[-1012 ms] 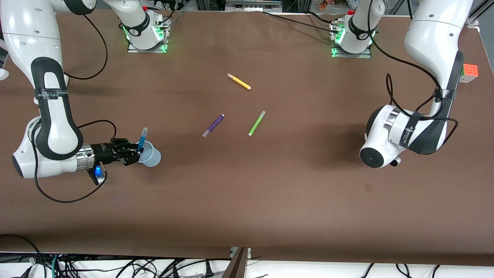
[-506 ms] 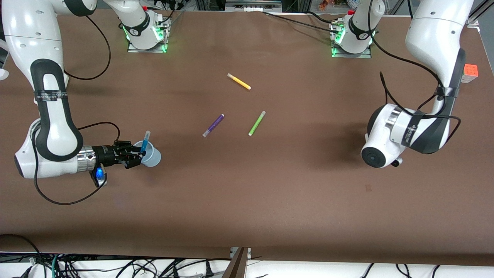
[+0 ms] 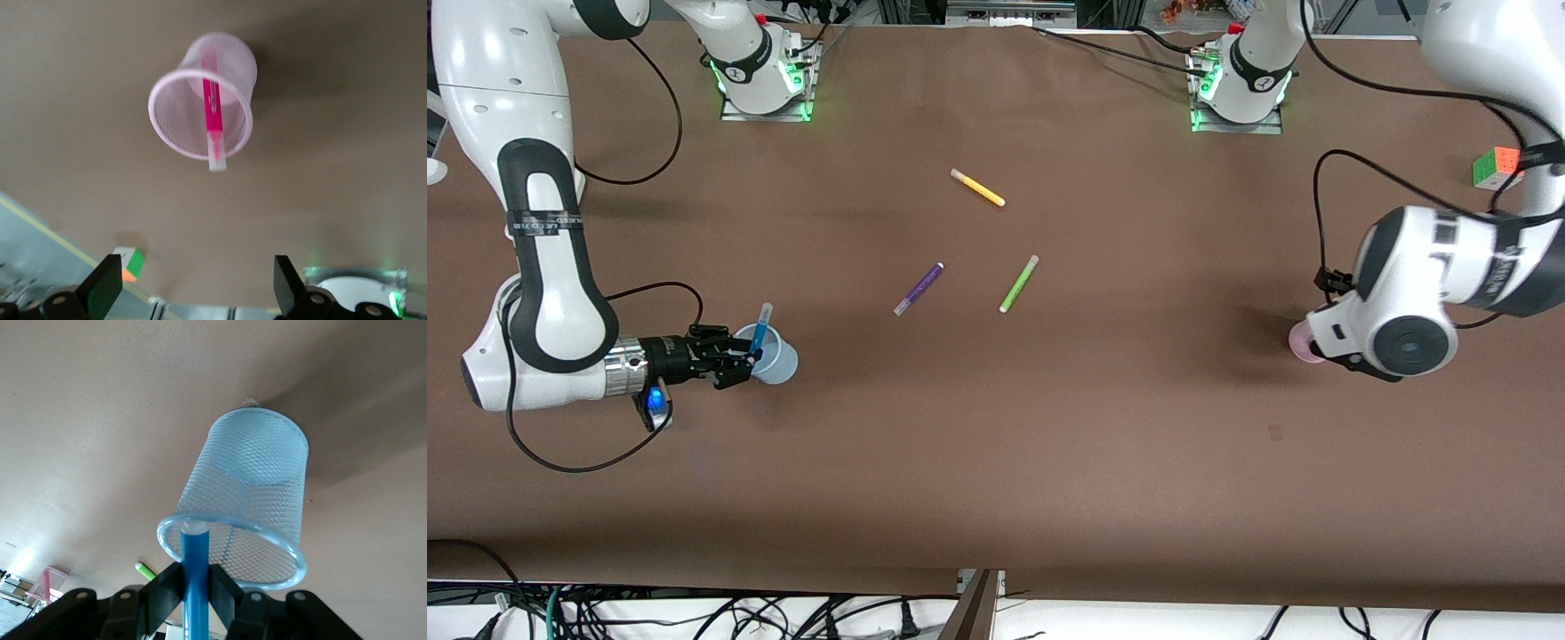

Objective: Place pink and blue markers in matching cups
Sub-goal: 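Lower the pink marker into the pink cup with the left gripper and release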

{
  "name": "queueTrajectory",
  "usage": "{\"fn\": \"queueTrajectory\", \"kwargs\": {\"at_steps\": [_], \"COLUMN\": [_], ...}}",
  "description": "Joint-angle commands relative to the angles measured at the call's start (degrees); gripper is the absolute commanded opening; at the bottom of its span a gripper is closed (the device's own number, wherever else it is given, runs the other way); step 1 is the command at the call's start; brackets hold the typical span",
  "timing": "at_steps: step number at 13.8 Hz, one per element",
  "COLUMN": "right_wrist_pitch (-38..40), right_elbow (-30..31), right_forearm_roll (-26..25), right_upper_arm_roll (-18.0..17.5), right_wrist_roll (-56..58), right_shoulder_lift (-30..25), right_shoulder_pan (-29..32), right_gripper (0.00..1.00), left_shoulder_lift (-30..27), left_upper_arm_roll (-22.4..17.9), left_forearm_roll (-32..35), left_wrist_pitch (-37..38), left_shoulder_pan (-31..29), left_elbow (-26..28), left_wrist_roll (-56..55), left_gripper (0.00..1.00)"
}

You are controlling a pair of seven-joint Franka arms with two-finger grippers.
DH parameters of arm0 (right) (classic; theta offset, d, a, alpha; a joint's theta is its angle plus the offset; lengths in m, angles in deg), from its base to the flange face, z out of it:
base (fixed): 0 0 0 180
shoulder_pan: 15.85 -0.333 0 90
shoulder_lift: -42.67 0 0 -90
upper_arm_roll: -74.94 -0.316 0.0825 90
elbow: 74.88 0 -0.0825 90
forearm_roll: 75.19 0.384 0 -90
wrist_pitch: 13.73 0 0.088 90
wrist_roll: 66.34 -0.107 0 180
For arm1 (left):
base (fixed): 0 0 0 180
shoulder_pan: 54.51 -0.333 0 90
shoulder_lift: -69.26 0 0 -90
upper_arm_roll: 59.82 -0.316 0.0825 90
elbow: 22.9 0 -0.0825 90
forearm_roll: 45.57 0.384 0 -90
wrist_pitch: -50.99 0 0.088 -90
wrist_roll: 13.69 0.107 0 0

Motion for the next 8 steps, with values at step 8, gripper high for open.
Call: {"fn": "queueTrajectory", "kwargs": {"at_steps": [8], "right_wrist_pitch": [1.1], "right_elbow": [-3.5], "right_forearm_roll": [1.3], "right_upper_arm_roll": [-0.5], "right_wrist_roll": [0.5], "right_shoulder_lift": [0.5], "right_shoulder_pan": [1.1], "right_gripper": [0.51], "left_shoulder_lift": [-24.6], "left_upper_arm_roll": [1.6], "left_forearm_roll": [-12.6], "left_wrist_pitch": [-23.7], "left_shoulder_pan": [-7.4], "left_elbow": [17.9], "left_wrist_roll": [-2.1], "left_gripper": [1.00]}}
